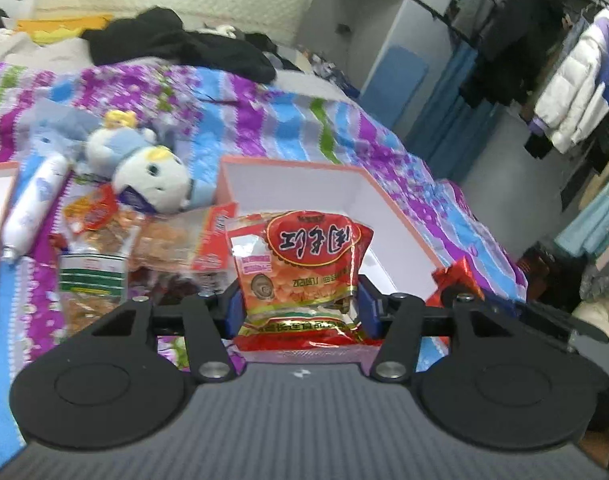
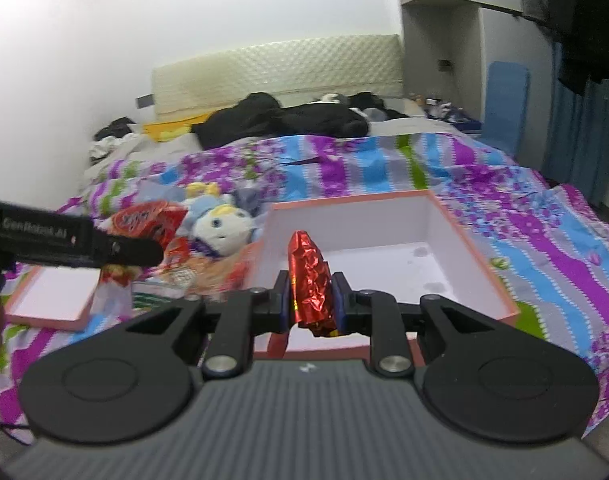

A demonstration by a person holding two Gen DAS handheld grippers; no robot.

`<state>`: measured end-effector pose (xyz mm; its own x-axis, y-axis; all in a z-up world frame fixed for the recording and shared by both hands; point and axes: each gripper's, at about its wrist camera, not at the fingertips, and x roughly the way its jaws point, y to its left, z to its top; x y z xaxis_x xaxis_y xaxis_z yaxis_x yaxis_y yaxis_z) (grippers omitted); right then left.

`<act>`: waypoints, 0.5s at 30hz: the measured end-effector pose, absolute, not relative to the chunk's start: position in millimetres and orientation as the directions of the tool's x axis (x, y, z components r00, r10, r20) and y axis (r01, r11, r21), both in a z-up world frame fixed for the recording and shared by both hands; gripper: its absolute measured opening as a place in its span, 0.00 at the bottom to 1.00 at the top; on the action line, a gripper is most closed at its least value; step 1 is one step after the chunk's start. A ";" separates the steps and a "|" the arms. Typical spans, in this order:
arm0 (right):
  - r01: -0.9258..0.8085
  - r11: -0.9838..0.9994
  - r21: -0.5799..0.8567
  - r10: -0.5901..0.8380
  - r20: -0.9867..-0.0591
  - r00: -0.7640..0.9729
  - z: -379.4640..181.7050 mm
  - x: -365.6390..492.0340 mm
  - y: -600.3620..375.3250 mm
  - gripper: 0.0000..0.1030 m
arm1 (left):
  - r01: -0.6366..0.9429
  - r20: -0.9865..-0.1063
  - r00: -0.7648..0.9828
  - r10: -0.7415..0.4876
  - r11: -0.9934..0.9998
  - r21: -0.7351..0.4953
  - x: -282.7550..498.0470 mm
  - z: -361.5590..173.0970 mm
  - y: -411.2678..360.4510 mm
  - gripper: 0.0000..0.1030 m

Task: Organize snacks
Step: 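Carry both snacks over the open pink box and release them inside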

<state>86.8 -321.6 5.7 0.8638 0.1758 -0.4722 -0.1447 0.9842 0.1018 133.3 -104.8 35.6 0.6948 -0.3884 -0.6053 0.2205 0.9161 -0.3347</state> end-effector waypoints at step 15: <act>-0.062 0.986 0.153 0.140 -0.575 0.806 -63.3 180.7 -364.7 0.24 | 0.280 -0.699 0.584 -0.413 0.910 -0.304 259.1 -27.7 -167.6 0.60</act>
<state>180.7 -364.7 -63.3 0.8059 0.1396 -0.5754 -0.0616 0.9863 0.1530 259.1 -167.6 -27.7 0.5838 -0.4133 -0.6989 0.2803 0.9104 -0.3043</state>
